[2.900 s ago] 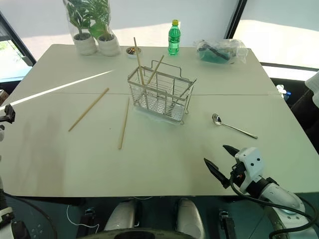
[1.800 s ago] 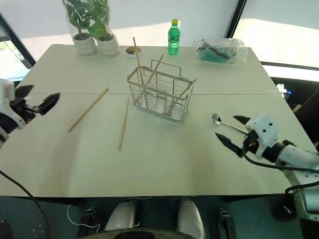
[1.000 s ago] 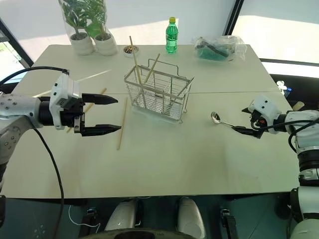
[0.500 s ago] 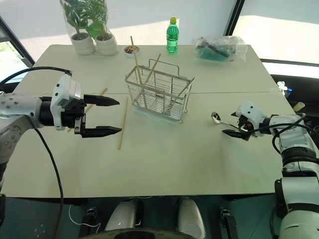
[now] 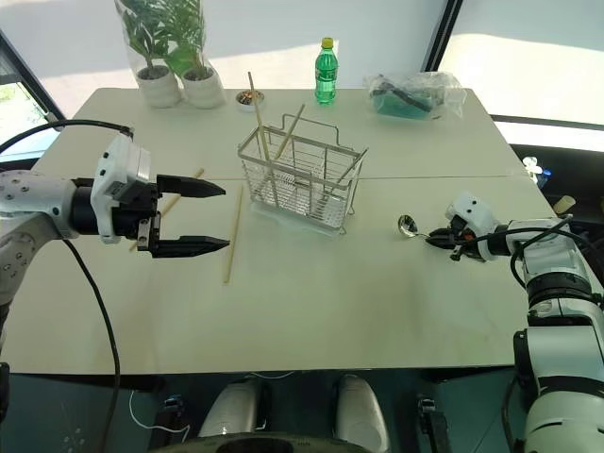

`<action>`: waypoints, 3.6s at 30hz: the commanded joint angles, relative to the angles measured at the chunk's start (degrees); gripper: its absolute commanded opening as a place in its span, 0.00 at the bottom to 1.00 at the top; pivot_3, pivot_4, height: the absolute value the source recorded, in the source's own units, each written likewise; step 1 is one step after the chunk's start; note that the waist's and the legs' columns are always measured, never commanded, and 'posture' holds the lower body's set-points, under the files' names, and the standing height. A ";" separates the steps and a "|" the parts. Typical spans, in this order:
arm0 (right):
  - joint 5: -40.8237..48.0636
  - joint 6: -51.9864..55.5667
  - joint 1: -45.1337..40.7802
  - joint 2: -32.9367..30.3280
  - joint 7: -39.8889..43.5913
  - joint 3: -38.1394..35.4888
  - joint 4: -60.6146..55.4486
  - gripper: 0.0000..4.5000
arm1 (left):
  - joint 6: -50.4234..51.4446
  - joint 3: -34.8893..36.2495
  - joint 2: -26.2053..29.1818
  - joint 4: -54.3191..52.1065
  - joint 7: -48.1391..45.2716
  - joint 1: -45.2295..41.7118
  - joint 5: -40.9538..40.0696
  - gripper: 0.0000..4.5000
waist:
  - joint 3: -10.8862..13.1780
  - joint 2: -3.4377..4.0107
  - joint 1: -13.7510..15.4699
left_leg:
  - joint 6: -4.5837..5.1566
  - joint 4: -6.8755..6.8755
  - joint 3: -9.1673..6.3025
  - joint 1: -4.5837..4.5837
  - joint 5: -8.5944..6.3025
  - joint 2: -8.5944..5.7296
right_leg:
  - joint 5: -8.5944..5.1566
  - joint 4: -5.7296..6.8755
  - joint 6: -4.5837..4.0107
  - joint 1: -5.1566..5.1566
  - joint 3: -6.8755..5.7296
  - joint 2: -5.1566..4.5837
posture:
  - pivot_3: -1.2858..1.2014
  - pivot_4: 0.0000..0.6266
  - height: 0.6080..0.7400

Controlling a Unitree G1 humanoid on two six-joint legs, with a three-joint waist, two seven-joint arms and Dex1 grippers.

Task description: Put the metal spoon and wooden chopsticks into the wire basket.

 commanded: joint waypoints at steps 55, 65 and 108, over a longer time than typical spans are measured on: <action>23.91 22.31 -4.06 34.19 -38.50 -10.14 -46.28 0.16 | -0.98 6.13 -2.18 1.93 4.80 -2.64 -0.99 1.00 | 0.12 0.17 -0.15 | 0.01 -0.04 -0.05 -0.60 0.00 0.00 | 0.12 0.14 0.21 -0.63 0.03 0.04 | 0.52 0.24 0.83; 24.23 23.54 -3.68 32.97 -40.50 -11.70 -49.05 0.99 | -2.38 5.08 -2.47 4.72 4.23 -4.69 0.33 1.00 | 0.12 0.17 -0.96 | 0.01 -0.05 -0.07 -0.59 0.00 0.01 | 0.12 0.18 0.21 -0.66 0.03 0.06 | 0.52 0.24 0.83; 40.53 42.16 22.91 1.67 -21.96 -12.81 -89.69 0.99 | -14.36 -15.20 -14.23 87.89 13.15 -40.17 40.98 1.00 | 0.07 -0.64 0.76 | 0.03 0.08 -0.07 -0.94 -0.01 -0.03 | 0.05 0.04 0.08 -0.83 -0.08 0.02 | 0.52 0.24 0.83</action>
